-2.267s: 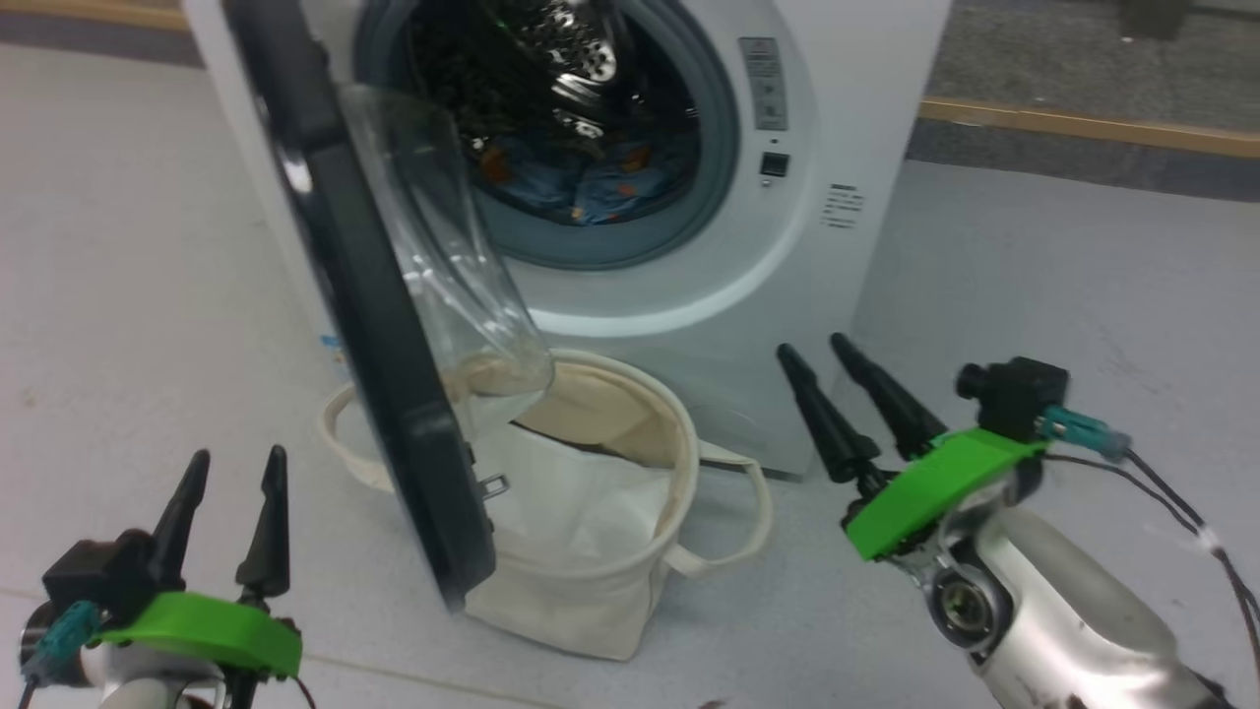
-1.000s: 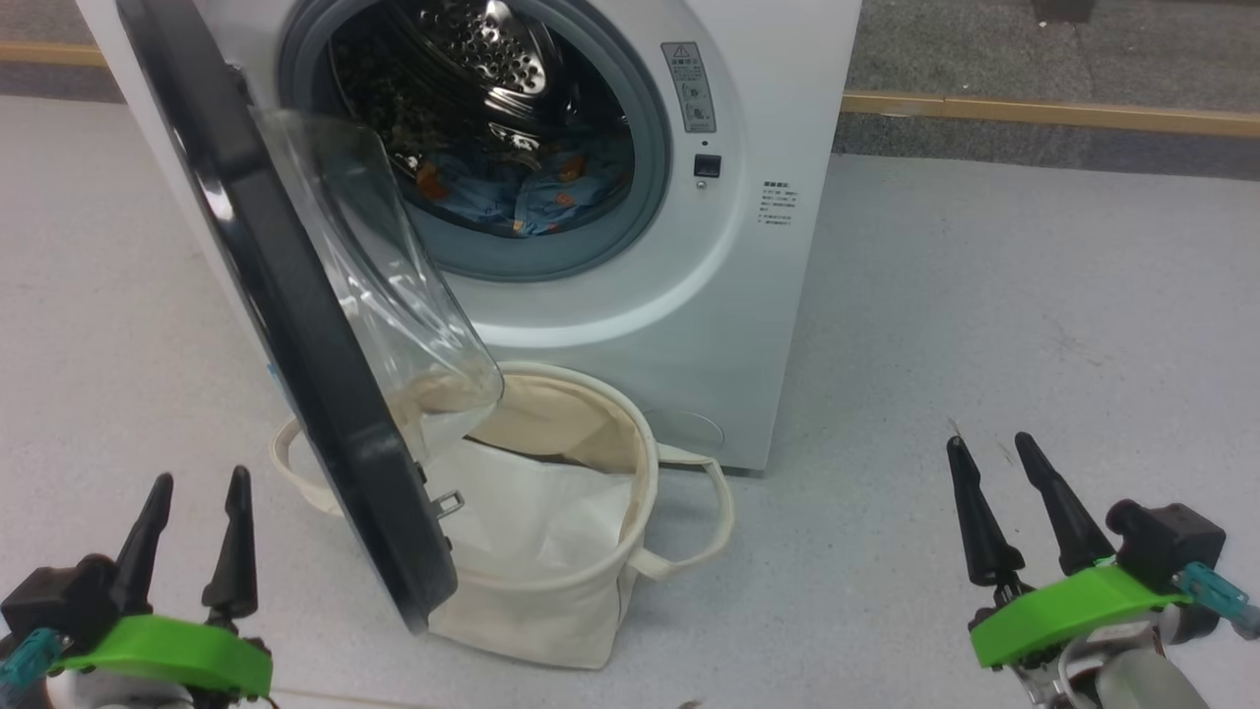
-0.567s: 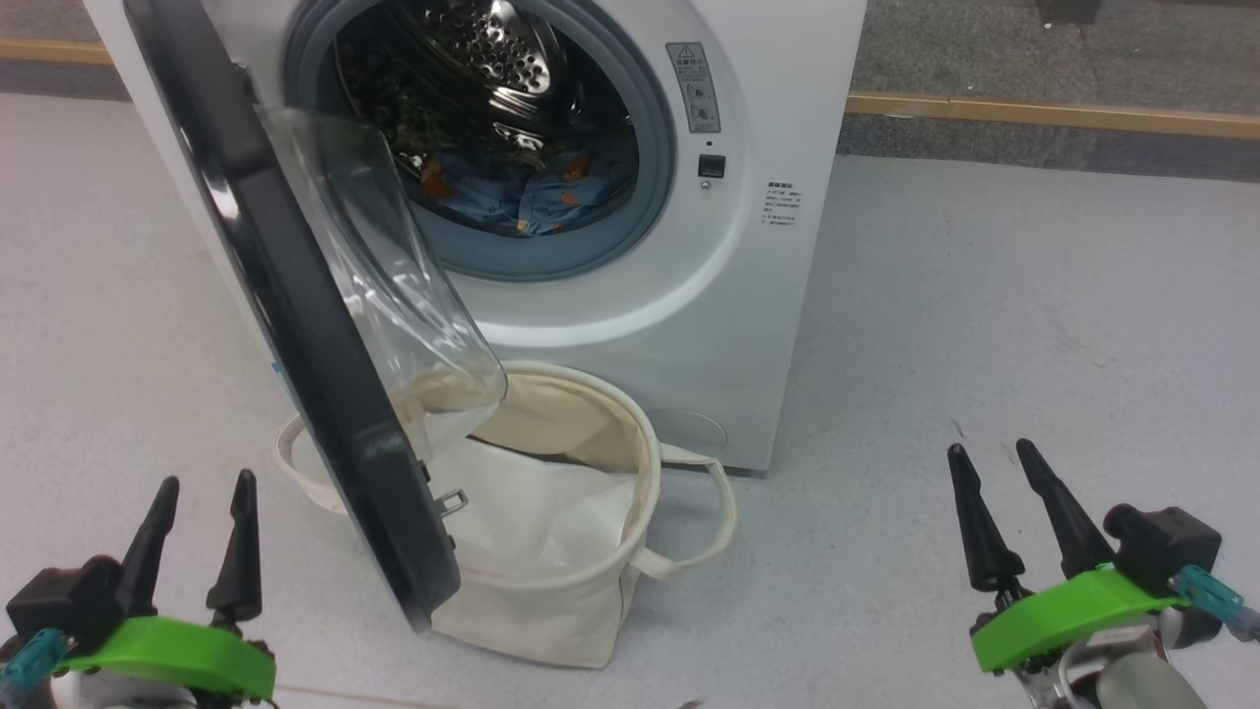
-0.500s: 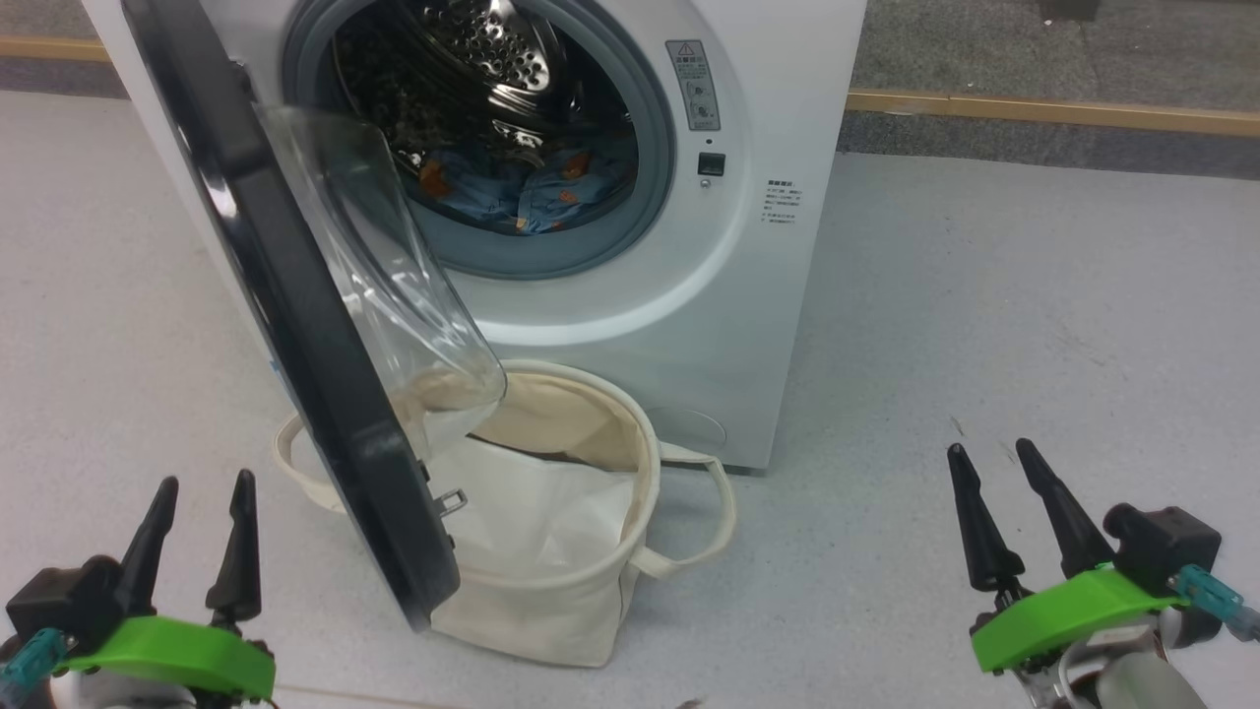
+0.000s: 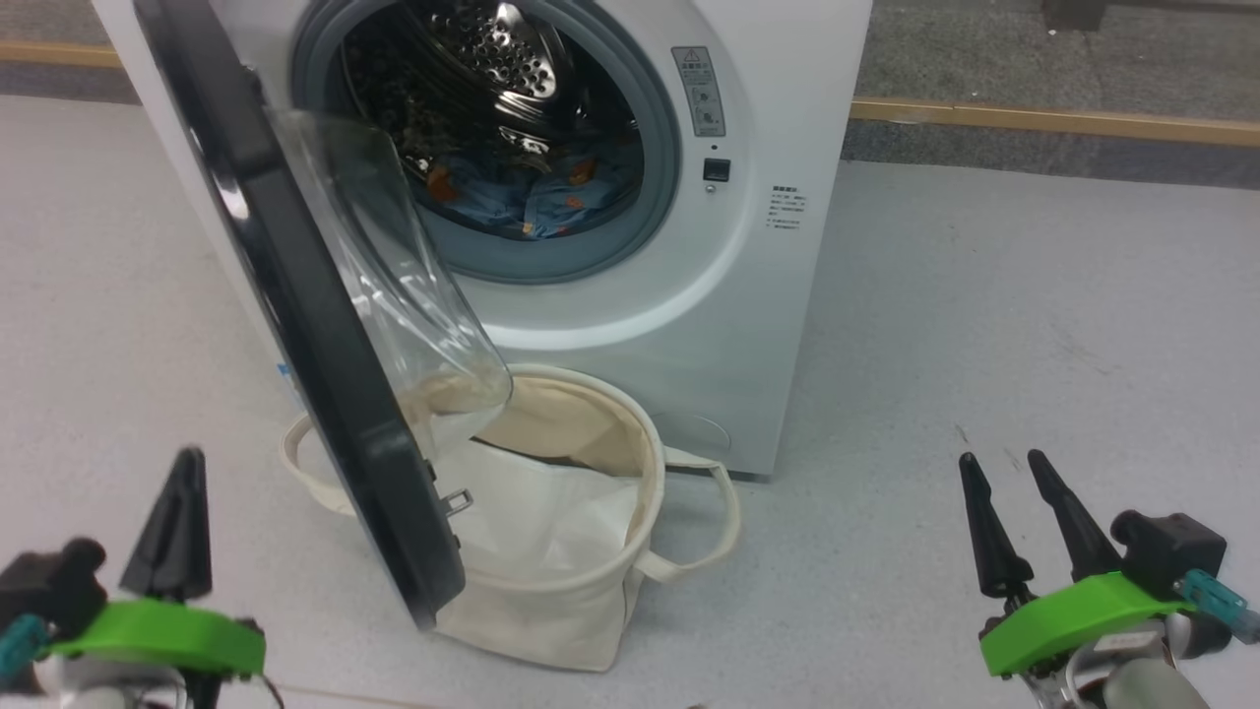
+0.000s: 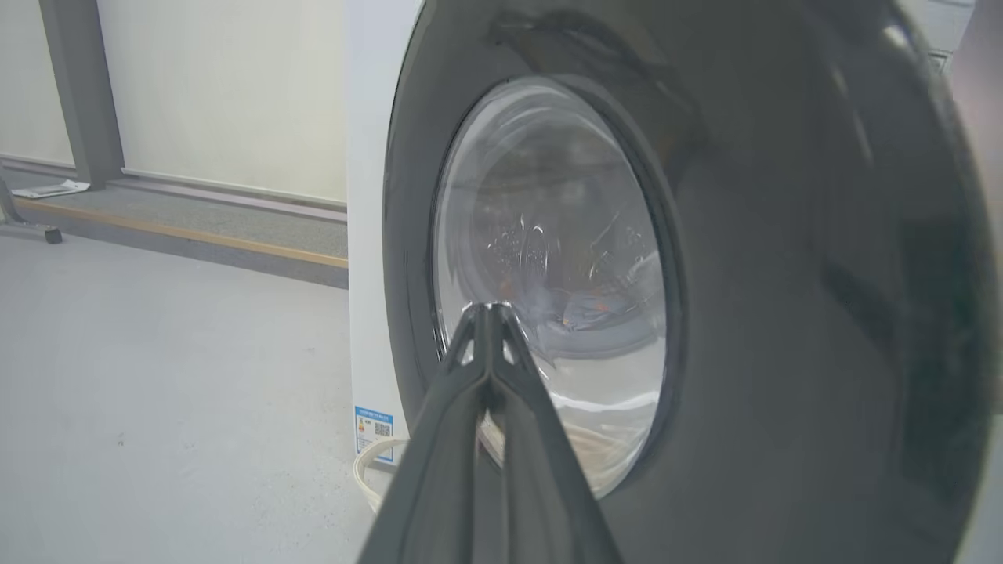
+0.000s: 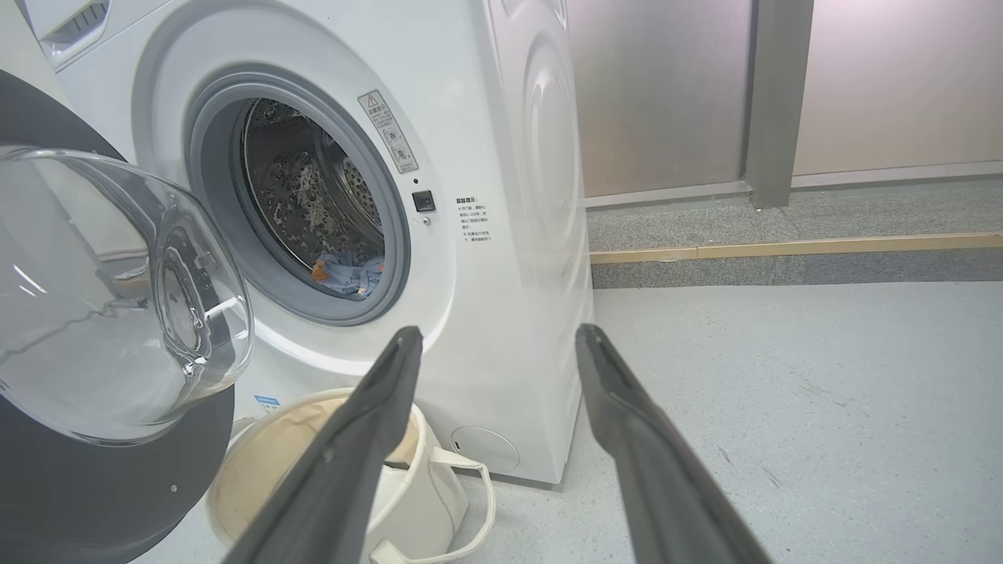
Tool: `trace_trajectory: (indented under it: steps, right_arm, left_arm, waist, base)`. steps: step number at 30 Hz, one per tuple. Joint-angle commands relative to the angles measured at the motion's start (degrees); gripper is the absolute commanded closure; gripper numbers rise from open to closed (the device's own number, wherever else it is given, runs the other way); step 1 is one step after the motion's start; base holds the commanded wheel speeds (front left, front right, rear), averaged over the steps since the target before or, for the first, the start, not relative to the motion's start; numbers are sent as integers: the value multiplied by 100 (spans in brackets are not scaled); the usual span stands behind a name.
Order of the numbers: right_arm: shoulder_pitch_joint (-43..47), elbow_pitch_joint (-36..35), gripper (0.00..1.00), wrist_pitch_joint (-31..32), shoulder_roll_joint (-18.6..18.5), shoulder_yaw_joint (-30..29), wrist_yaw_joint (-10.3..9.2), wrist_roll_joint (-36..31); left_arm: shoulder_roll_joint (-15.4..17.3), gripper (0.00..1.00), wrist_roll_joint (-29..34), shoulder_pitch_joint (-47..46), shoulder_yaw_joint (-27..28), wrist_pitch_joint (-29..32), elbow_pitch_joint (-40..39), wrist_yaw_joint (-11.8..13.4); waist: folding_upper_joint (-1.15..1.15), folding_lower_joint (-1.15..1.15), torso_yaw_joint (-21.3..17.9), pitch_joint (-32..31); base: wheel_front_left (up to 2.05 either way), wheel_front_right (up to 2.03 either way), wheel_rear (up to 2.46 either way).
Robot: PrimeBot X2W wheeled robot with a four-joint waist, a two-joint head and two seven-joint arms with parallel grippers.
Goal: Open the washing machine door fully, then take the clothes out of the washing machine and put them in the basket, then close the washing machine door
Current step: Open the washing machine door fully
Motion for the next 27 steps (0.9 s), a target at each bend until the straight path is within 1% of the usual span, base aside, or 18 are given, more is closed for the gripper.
trace_trajectory:
  steps: [1,5,6,7,8,11,14,16,18,20,24,27]
  right_arm:
    - [-192,-145,0,-71,-20,58,6,-13]
    - [-137,-125,0,-71,-44,11,6,-14]
    - [-118,-129,0,-71,-53,4,6,-14]
    - [-111,-135,0,-71,-53,2,6,-7]
    - [-111,-135,0,-71,-53,2,6,-7]
    - [-87,-134,0,-71,-65,14,6,-7]
    - [-57,-120,0,-71,-70,15,6,-6]
    - [-46,-119,0,-71,-78,8,6,-5]
    - [-48,-128,0,-71,-79,0,6,-4]
    - [-62,-139,0,-71,-74,0,6,-8]
    - [-118,-166,0,-71,-54,24,6,-2]
    - [-177,-170,0,-71,-58,55,6,-6]
  left_arm:
    - [271,100,54,-420,240,-39,-448,79]
    - [199,100,-3,-676,252,97,-1285,217]
    - [129,100,-66,-818,207,333,-1799,303]
    - [75,100,-125,-895,177,491,-2066,352]
    - [75,100,-125,-895,177,491,-2066,352]
    - [-93,100,-265,-1093,-4,1073,-2824,525]
    - [-419,100,-588,-1236,-298,1761,-3440,707]
    - [-649,100,-782,-1302,-520,2166,-3699,843]
    - [-778,100,-744,-1348,-758,2398,-3777,958]
    - [-930,100,-662,-1363,-996,2473,-3716,1042]
    - [-1224,100,-769,-1304,-1447,2404,-3338,1098]
    - [-1329,100,-862,-1262,-1749,2225,-2923,1112]
  waist:
    - [0,0,49,-14]
    - [0,0,194,-68]
    - [0,0,265,-99]
    - [0,0,298,-111]
    - [0,0,298,-111]
    - [0,0,380,-146]
    - [0,0,446,-179]
    - [0,0,479,-180]
    - [0,0,494,-170]
    - [0,0,484,-146]
    - [0,0,408,-63]
    - [0,0,323,27]
  base:
    - [0,0,0]
    - [0,0,0]
    - [0,0,0]
    - [0,0,0]
    - [0,0,0]
    - [0,0,0]
    - [0,0,0]
    - [0,0,0]
    - [0,0,0]
    - [0,0,0]
    - [0,0,0]
    - [0,0,0]
